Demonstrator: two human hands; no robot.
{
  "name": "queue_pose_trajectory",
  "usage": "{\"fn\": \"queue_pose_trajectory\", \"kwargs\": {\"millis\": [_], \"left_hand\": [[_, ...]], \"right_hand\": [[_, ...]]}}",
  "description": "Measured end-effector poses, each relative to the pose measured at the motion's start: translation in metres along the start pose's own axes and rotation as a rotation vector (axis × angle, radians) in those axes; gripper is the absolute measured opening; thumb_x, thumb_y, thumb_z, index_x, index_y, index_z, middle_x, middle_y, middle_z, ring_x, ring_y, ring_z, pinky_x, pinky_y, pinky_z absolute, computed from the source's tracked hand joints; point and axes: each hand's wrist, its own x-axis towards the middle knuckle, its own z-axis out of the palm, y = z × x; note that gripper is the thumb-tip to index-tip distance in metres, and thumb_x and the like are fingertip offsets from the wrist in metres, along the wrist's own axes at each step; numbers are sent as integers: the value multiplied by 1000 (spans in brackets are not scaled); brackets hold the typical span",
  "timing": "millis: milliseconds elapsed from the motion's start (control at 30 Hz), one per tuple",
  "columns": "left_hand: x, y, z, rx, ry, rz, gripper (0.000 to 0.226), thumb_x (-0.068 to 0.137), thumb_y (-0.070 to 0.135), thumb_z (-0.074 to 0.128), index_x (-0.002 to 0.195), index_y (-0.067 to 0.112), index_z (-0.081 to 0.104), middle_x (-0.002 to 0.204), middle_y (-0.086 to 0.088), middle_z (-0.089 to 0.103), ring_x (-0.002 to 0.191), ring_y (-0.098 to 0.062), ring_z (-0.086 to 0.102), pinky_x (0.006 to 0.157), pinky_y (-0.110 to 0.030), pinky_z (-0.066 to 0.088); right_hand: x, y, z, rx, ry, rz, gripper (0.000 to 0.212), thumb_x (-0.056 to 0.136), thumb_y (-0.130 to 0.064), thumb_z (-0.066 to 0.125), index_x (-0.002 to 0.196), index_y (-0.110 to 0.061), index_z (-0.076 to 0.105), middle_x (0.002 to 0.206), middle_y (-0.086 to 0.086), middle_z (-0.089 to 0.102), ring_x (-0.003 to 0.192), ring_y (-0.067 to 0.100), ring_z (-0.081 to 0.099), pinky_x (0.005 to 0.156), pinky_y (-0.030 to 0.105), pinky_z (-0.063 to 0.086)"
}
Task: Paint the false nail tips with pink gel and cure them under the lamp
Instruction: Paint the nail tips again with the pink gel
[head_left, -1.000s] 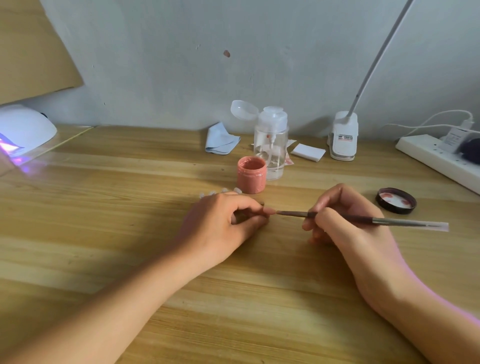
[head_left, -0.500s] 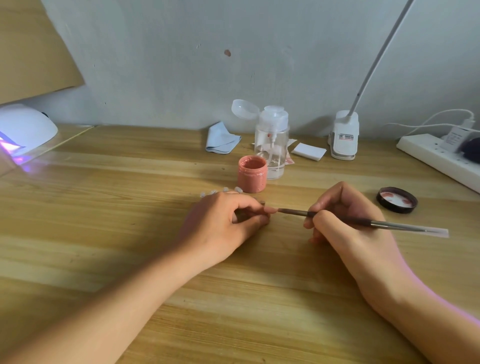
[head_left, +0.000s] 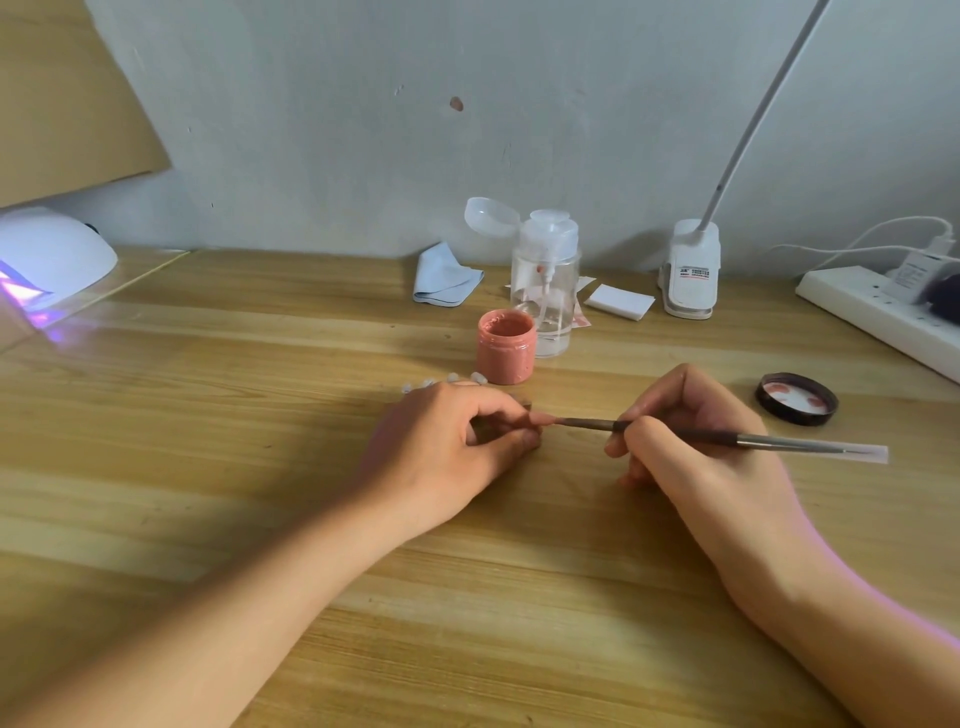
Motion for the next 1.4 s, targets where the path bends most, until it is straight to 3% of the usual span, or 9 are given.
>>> {"fn": "queue_pose_trajectory", "kwargs": {"millis": [133, 233, 500, 600, 733, 833, 967, 1200, 1400], "left_hand": [[0, 0, 0, 8, 1, -6, 9, 85, 42, 73, 92, 38, 76, 47, 32, 49, 46, 2, 44, 49, -18, 27], [0, 1, 0, 14, 13, 2, 9, 84, 43, 73, 91, 39, 75, 47, 29, 49, 47, -2, 43, 50, -21, 26], [-2, 1, 0, 12, 30, 57, 7, 83, 39, 76, 90, 41, 74, 55, 42, 49, 52, 4, 47, 53, -13, 31], [-2, 2, -1, 3, 22, 82, 9, 83, 38, 76, 86, 46, 71, 62, 40, 52, 53, -2, 48, 55, -18, 33], [-2, 2, -1, 9, 21, 85, 14, 83, 38, 76, 80, 48, 66, 65, 38, 54, 52, -4, 48, 56, -25, 34], [-2, 2, -1, 7, 34, 96, 14, 82, 38, 76, 78, 47, 66, 75, 30, 58, 52, -4, 48, 56, -24, 32], [-4, 3, -1, -46, 79, 154, 5, 81, 42, 72, 85, 41, 71, 85, 23, 62, 53, -5, 47, 55, -22, 33], [-9, 12, -2, -25, 172, 360, 18, 90, 48, 64, 90, 31, 72, 97, 19, 64, 52, -10, 49, 55, -21, 37], [-11, 12, -2, 88, 162, 323, 14, 88, 49, 66, 89, 35, 69, 74, 33, 53, 51, -3, 47, 54, -19, 34]], "right_hand": [[0, 1, 0, 22, 13, 28, 9, 71, -16, 65, 72, -11, 58, 71, 15, 66, 59, 10, 54, 66, 43, 51], [2, 5, -1, 46, 49, 28, 11, 83, -2, 63, 75, -6, 58, 68, 9, 67, 59, 8, 57, 66, 42, 53], [3, 10, -3, 106, 31, 3, 12, 86, -1, 58, 76, -8, 57, 67, 4, 69, 59, 6, 59, 60, 23, 53], [1, 8, -3, 132, -51, -17, 12, 86, 0, 61, 78, -8, 57, 69, 6, 70, 61, 6, 58, 58, 17, 48], [0, 4, -2, 113, -108, -39, 15, 72, -15, 60, 83, -5, 59, 74, 8, 72, 63, 1, 61, 60, 17, 45], [1, 5, -3, 99, -109, -52, 8, 77, -9, 63, 83, -6, 59, 74, 7, 72, 64, 2, 61, 61, 18, 47], [0, 8, -6, 139, 24, -144, 3, 83, -7, 56, 84, -10, 55, 74, 6, 67, 61, 12, 57, 61, 31, 52], [-6, 2, -8, 63, 82, -377, 6, 85, -11, 49, 90, -14, 49, 81, 10, 63, 57, 18, 52, 54, 31, 49], [-5, 4, -7, 106, -13, -202, 5, 75, -10, 50, 73, -13, 53, 65, 15, 65, 55, 11, 55, 53, 24, 48]]}}
